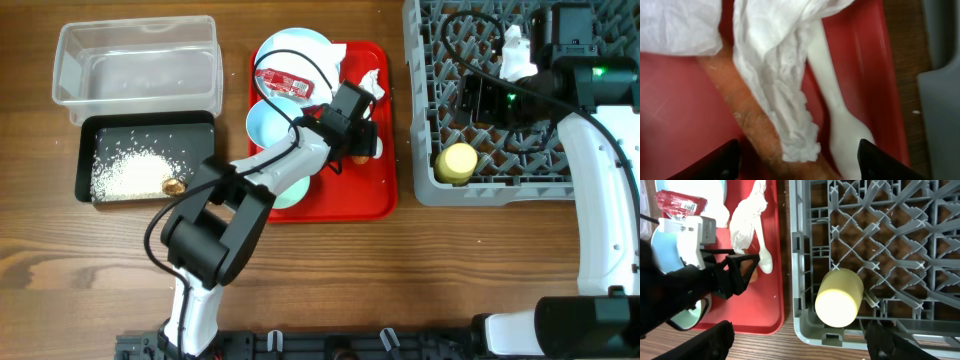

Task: Sort waste into correct bins and load items into the dishwasher rack
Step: 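Grasp the carrot on the red tray with the left gripper, then carry the carrot to the black tray and release it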

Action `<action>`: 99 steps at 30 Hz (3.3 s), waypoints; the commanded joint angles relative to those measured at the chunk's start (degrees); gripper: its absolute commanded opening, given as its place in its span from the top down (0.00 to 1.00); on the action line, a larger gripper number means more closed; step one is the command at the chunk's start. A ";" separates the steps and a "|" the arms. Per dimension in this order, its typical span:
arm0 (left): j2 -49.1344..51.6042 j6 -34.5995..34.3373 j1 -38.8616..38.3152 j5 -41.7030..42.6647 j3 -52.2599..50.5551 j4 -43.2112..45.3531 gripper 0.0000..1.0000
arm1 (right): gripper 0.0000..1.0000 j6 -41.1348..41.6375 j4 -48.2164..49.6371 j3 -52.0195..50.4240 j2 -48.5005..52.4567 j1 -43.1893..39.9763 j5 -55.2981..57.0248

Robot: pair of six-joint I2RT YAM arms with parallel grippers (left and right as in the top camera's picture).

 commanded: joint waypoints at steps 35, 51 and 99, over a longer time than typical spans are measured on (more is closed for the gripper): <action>-24.96 -0.50 1.53 -3.80 1.57 -20.81 0.74 | 0.12 -1.20 -0.87 0.79 -0.57 0.24 -0.09; -30.40 -0.94 24.22 -15.02 1.22 -48.74 0.73 | 0.12 -1.20 -0.39 0.79 -0.57 0.24 -0.11; -45.59 -3.76 45.79 -15.93 -7.67 -36.59 0.23 | 0.11 -1.84 -1.27 0.79 -0.57 0.24 -0.09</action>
